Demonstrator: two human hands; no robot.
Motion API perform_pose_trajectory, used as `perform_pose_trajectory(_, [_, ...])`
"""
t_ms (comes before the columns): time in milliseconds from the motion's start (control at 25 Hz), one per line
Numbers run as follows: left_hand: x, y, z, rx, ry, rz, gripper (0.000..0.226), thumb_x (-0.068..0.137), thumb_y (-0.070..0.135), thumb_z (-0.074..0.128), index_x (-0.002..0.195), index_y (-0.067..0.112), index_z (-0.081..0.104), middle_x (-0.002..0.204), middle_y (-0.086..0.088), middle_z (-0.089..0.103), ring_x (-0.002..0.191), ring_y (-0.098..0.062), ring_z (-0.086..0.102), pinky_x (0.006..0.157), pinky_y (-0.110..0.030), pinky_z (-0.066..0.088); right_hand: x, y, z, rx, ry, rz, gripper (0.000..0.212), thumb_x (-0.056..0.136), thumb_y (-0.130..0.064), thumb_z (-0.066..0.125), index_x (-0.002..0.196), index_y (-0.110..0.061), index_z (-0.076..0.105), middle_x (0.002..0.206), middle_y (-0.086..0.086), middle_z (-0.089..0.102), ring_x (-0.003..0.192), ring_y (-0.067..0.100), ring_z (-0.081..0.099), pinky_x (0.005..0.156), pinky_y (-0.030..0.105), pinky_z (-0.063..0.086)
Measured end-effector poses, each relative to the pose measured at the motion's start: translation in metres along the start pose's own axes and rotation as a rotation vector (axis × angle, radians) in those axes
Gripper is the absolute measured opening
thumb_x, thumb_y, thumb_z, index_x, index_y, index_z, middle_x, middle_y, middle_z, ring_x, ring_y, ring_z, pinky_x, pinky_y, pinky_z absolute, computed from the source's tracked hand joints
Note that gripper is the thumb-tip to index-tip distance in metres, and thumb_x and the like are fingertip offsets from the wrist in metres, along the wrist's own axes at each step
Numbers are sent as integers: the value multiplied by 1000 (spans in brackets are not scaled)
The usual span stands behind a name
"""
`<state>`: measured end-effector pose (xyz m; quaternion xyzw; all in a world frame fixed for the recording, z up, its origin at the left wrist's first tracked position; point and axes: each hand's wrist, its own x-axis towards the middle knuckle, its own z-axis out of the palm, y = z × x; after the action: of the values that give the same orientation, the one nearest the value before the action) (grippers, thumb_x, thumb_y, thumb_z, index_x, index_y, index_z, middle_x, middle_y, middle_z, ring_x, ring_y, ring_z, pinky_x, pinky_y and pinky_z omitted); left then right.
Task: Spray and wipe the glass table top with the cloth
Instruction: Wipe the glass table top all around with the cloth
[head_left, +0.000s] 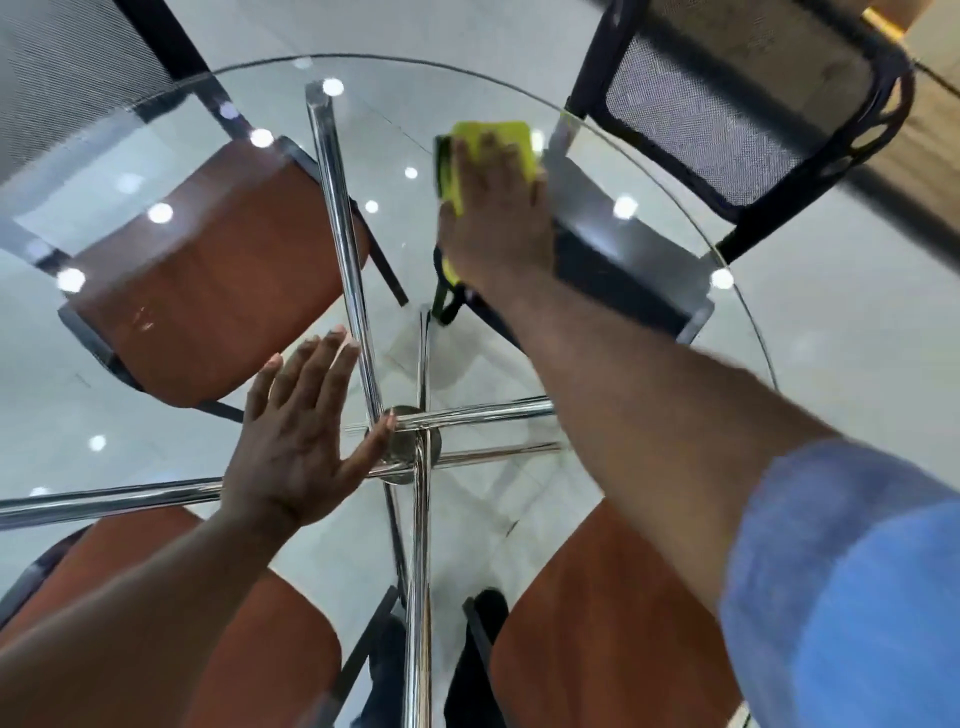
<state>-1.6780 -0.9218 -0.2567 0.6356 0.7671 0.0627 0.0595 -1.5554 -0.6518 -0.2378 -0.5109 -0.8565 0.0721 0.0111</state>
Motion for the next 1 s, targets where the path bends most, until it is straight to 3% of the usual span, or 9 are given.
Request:
perform_pose_trajectory(120, [0, 0, -1, 2, -26, -4, 85, 97, 67, 39, 162, 13, 31, 171, -5, 25, 158, -27, 22, 127, -52, 17, -72, -6, 8, 3, -11, -284, 65, 110, -50, 31, 171, -31, 22, 180, 0, 18, 166, 24, 16, 134, 53, 14])
perform_pose_trajectory(200, [1, -1, -4, -18, -49, -14, 86, 96, 68, 37, 162, 14, 29, 172, -5, 22, 159, -26, 21, 128, -51, 15, -123, 36, 8, -13, 11, -314, 63, 110, -50, 34, 170, -34, 26, 179, -4, 21, 165, 21, 20, 133, 52, 17])
perform_pose_trajectory(400, [0, -1, -5, -70, -100, -20, 87, 98, 70, 33, 165, 15, 22, 174, -3, 13, 161, -22, 11, 129, -50, 8, -91, 114, -7, -69, 45, 114, 66, 108, -47, 34, 169, -22, 29, 176, 10, 28, 162, 35, 28, 125, 63, 31])
perform_pose_trajectory(520, [-2, -4, -1, -96, -58, -5, 87, 98, 69, 35, 165, 16, 20, 175, -3, 11, 161, -21, 9, 129, -50, 9, 21, 63, -10, -19, 59, 200, 69, 108, -48, 32, 171, -22, 22, 178, 10, 20, 164, 34, 20, 129, 62, 24])
perform_pose_trajectory(600, [-1, -5, -1, -136, 4, 12, 89, 98, 68, 40, 166, 16, 16, 175, -2, 7, 161, -20, 8, 130, -47, 9, 65, -7, 1, -40, 4, 93, 68, 111, -45, 31, 172, -20, 13, 180, 11, 12, 166, 35, 14, 131, 61, 17])
perform_pose_trajectory(720, [-4, -10, -12, -486, 191, -62, 94, 96, 50, 64, 164, 7, 17, 174, -10, 8, 161, -24, 11, 130, -45, 16, 15, -95, 12, -51, -14, -183, 70, 108, -49, 26, 172, -24, 15, 180, 9, 15, 165, 33, 17, 130, 59, 21])
perform_pose_trajectory(800, [-9, -28, -25, -587, 297, -161, 86, 96, 40, 67, 161, 3, 26, 172, -13, 16, 160, -27, 17, 127, -51, 23, -75, -97, 18, -69, -17, -324, 68, 108, -52, 26, 172, -27, 20, 180, 3, 18, 165, 28, 20, 131, 57, 21])
perform_pose_trajectory(880, [-19, -79, -36, -378, 246, -230, 80, 98, 48, 59, 161, 9, 29, 172, -8, 20, 158, -27, 23, 125, -54, 24, -155, -73, 15, -53, -51, -406, 65, 110, -53, 31, 171, -33, 20, 180, -5, 13, 166, 22, 15, 133, 53, 17])
perform_pose_trajectory(1000, [-50, -168, -46, -107, 102, -287, 85, 97, 65, 44, 164, 17, 25, 174, -3, 16, 159, -27, 18, 128, -53, 15, -159, -34, 9, -62, -55, -221, 65, 110, -54, 28, 171, -34, 19, 180, -2, 14, 166, 24, 16, 131, 59, 20])
